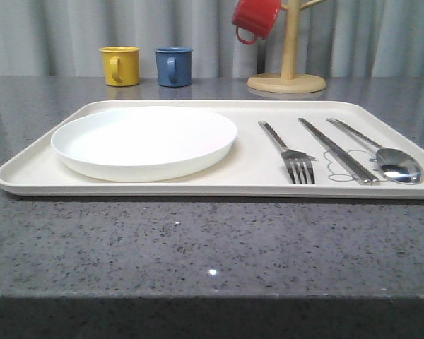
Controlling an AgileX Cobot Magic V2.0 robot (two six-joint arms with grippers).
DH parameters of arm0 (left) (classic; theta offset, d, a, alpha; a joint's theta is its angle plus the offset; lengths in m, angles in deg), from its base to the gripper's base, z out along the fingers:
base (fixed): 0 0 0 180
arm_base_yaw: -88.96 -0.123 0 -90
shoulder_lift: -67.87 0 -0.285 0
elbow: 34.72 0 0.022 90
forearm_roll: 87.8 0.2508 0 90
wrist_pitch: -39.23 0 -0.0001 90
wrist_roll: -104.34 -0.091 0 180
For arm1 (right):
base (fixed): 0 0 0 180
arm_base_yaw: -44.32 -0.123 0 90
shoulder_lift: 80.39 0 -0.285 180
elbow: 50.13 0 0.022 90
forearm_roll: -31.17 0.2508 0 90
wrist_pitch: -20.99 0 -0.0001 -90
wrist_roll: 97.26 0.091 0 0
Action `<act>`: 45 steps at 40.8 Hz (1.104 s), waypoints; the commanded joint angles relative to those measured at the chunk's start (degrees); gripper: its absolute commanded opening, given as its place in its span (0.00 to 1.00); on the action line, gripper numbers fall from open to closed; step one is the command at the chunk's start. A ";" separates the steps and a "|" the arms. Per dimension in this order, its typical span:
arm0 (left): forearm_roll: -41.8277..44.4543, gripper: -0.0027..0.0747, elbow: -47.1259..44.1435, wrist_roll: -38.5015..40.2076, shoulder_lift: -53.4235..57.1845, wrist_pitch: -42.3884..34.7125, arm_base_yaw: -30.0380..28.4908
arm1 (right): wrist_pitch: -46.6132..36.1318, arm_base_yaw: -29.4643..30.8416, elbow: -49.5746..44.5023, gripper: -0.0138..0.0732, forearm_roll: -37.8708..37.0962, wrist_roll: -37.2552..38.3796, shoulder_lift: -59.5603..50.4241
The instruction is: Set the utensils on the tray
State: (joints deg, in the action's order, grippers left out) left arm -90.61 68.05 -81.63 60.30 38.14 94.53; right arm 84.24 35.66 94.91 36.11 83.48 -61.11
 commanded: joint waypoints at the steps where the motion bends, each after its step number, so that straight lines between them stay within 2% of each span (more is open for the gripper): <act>1: -0.28 0.01 -1.26 0.36 1.28 -4.88 0.41 | -14.43 2.68 -6.07 0.03 -2.18 -0.75 -3.13; 6: -0.28 0.01 -1.26 0.36 1.28 -4.88 0.41 | -39.19 5.78 -23.58 0.03 -2.95 -0.75 -9.18; 9: -0.28 0.01 -1.26 0.36 1.28 -4.88 0.41 | -50.73 5.86 -31.95 0.03 -2.95 -0.75 -11.08; 16: -0.28 0.01 -1.26 0.36 1.19 -4.88 0.41 | -64.81 5.86 -44.06 0.03 -2.89 -0.75 -13.10; 35: -0.28 0.01 -1.26 0.36 1.19 -4.88 0.41 | -64.80 5.86 -43.86 0.03 -2.89 -0.75 -13.09; 45: -0.28 0.01 -1.26 0.36 1.19 -4.88 0.41 | -68.33 6.72 -43.86 0.03 -3.60 2.43 -13.09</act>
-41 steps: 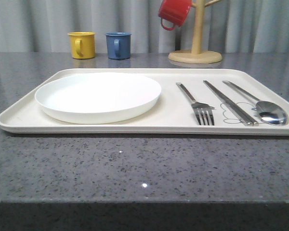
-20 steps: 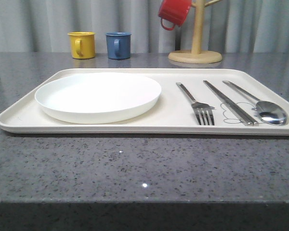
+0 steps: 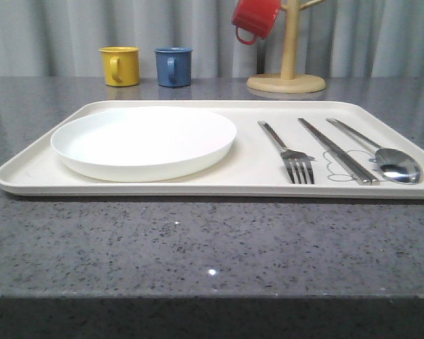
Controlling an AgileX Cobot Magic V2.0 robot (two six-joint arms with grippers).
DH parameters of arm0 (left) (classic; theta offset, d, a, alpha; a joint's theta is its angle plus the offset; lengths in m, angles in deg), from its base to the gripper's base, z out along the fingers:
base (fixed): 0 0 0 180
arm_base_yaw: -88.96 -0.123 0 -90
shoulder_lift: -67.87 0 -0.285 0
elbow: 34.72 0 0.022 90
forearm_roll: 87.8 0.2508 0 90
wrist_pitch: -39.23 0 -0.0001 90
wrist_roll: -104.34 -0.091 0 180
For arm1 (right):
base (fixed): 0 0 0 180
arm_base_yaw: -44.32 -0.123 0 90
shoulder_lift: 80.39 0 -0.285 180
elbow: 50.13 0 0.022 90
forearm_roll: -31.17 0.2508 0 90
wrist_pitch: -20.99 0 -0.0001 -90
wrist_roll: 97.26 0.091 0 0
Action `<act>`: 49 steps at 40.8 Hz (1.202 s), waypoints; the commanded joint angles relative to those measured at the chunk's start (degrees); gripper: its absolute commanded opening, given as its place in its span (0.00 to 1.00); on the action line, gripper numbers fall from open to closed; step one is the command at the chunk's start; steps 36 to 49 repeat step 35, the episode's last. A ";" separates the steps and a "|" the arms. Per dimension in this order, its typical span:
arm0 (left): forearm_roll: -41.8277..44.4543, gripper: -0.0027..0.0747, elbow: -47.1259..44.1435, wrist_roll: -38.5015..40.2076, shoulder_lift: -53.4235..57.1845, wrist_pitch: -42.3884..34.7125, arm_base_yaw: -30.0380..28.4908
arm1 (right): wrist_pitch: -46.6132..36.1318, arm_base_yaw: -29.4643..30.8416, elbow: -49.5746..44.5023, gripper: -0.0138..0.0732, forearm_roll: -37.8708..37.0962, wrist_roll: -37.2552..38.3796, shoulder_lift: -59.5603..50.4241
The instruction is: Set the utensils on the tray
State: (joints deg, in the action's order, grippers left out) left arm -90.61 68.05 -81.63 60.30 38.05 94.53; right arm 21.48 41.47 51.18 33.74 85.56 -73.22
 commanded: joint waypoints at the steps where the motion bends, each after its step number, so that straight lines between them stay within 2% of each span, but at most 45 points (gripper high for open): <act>1: -0.28 0.01 -1.26 0.36 1.19 -4.79 0.41 | -5.52 1.66 -0.13 0.03 -1.83 0.35 -0.98; 49: -0.28 0.01 -1.26 0.36 1.19 -4.79 0.41 | -4.86 2.27 -0.13 0.03 -3.13 0.35 -0.92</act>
